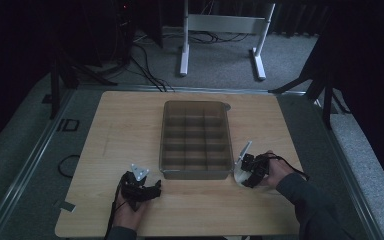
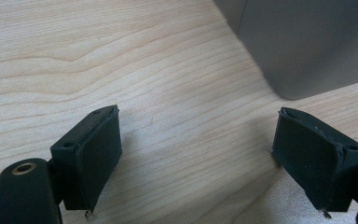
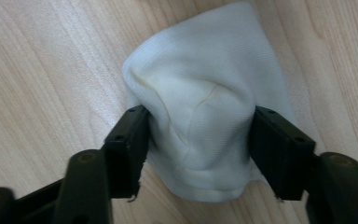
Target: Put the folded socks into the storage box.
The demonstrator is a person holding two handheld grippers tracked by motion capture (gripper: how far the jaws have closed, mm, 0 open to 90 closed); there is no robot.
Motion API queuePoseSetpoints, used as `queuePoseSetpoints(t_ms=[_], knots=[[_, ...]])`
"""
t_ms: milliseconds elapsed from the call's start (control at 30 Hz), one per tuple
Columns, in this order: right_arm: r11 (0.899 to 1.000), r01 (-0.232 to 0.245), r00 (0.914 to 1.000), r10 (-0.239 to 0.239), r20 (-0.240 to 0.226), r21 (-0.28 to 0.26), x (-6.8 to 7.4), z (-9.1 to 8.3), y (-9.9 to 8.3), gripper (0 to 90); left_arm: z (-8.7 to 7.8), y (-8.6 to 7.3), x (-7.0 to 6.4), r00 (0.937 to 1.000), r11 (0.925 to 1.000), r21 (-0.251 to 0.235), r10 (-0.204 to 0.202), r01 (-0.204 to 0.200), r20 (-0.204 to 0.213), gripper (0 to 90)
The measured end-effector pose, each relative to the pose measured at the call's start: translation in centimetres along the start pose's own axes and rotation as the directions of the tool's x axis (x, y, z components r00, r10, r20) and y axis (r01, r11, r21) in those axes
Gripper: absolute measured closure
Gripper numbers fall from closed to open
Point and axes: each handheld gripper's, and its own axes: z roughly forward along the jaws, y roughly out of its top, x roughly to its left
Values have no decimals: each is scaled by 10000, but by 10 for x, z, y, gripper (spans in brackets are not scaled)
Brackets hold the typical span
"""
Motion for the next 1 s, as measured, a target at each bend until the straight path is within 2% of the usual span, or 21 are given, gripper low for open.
queuePoseSetpoints(t_ms=[267, 433, 667, 867, 933, 1000], knots=[[9993, 267, 9996, -270, 103, 270, 7, -2, 4, 555, 0, 0, 0, 10000, 10000, -3, -3, 3, 2, 156], [9990, 441, 9989, -442, 133, 69, 11, -3, 2, 631, 0, 0, 0, 10000, 10000, 8, 7, -7, 0, 156], [9960, 894, 9959, -893, 167, -14, 12, -5, 1, 680, 0, 0, 0, 10000, 10000, 2, 14, -14, 12, 156], [9963, 679, 9977, -682, -31, -524, 6, -15, -4, 761, 0, 0, 0, 10000, 10000, 10, 11, -11, 8, 156], [9968, 673, 9973, -685, -265, -435, 4, -15, -5, 760, 0, 0, 0, 10000, 10000, -2, 13, -13, 12, 156], [9971, 665, 9973, -675, -276, -376, 5, -14, -5, 753, 0, 0, 0, 10000, 10000, 0, 18, -18, 16, 156]])
